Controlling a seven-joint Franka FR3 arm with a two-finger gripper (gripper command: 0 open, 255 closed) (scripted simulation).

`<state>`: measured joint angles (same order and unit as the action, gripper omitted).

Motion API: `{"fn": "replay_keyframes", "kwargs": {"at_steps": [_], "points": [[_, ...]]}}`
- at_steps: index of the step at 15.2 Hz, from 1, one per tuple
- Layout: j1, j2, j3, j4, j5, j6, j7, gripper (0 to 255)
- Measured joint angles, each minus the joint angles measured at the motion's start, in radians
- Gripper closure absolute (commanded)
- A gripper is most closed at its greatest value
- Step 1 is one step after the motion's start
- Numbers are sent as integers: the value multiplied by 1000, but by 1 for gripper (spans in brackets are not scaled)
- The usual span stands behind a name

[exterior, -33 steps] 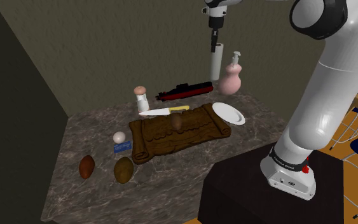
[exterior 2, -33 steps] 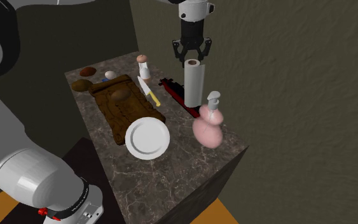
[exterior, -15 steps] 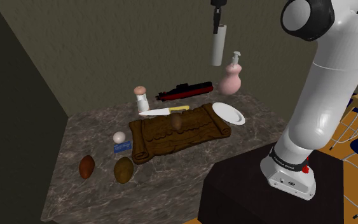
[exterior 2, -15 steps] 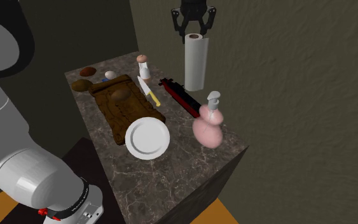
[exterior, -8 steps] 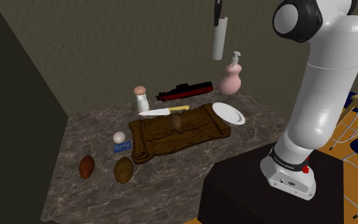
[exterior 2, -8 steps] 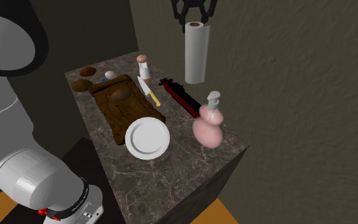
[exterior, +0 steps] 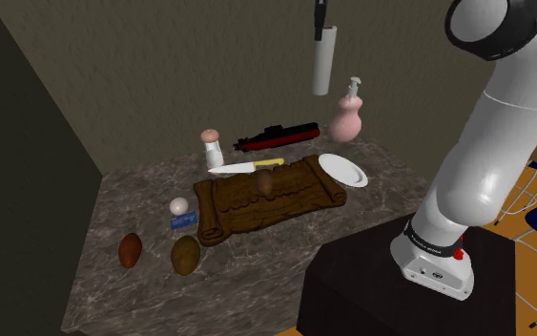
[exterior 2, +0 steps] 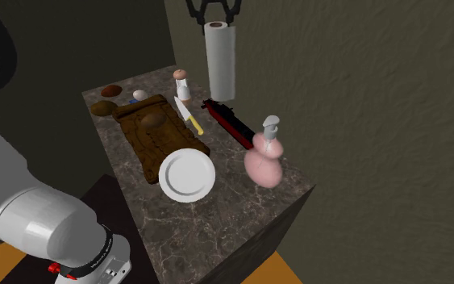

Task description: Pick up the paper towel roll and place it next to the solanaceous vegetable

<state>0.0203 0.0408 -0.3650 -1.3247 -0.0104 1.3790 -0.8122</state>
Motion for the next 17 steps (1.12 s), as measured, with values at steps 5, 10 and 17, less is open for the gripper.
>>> {"fn": "replay_keyframes", "kwargs": {"at_steps": [5, 10, 17], "points": [[71, -122, 73, -146, -41, 27, 137, 255], [128, -198, 152, -221, -52, 23, 273, 255], [196, -258, 261, -287, -43, 20, 451, 255]]}}
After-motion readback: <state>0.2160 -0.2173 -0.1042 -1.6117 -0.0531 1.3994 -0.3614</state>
